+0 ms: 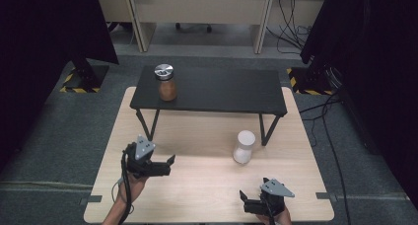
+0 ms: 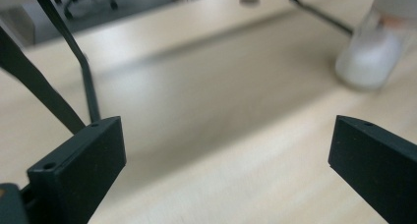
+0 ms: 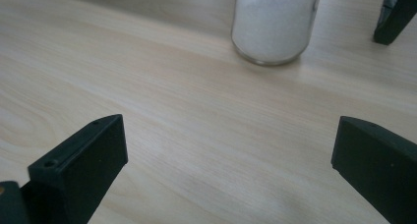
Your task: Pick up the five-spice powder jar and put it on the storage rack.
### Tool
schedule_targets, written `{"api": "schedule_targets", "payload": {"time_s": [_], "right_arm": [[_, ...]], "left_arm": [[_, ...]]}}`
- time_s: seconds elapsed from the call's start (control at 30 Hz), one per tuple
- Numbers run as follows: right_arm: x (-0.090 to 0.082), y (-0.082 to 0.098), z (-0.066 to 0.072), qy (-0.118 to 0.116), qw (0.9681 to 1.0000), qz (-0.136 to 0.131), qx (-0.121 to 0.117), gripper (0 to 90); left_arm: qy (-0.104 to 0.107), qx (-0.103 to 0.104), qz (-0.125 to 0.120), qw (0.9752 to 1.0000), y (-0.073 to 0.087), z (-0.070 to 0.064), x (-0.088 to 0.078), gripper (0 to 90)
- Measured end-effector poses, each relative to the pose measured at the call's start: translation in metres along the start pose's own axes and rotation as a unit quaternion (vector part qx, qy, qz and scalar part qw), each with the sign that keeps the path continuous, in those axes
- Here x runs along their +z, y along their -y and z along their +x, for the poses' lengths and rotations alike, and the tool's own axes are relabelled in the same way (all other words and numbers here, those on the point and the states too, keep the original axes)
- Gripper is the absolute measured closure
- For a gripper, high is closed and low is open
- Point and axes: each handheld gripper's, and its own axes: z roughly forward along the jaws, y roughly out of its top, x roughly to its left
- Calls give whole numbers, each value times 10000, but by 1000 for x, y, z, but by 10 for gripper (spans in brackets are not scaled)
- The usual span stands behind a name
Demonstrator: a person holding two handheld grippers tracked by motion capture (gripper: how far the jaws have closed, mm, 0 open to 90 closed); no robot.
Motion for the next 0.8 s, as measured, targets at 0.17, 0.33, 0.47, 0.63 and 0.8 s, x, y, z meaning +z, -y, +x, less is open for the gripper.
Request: {"api": "schedule_targets", "payload": {"time_s": [0.17,0.33,0.47,0.63,0.8], "right_arm": [[6,-7,1,124,9993,346,-40,4],[8,-7,0,218,9988,427,-24,4],[10,-8,-1,224,9985,495,-14,4],[11,-9,0,208,9984,531,-41,4],[11,-9,2,199,9984,529,-99,4]], "left_arm": [[25,-201,195,9996,29,-3,14,6],[-21,-404,101,9991,52,-2,21,10],[-81,-584,93,9982,57,1,21,19],[-104,-390,162,9991,57,-8,22,9],[-215,-319,234,9990,58,-12,26,20]]}}
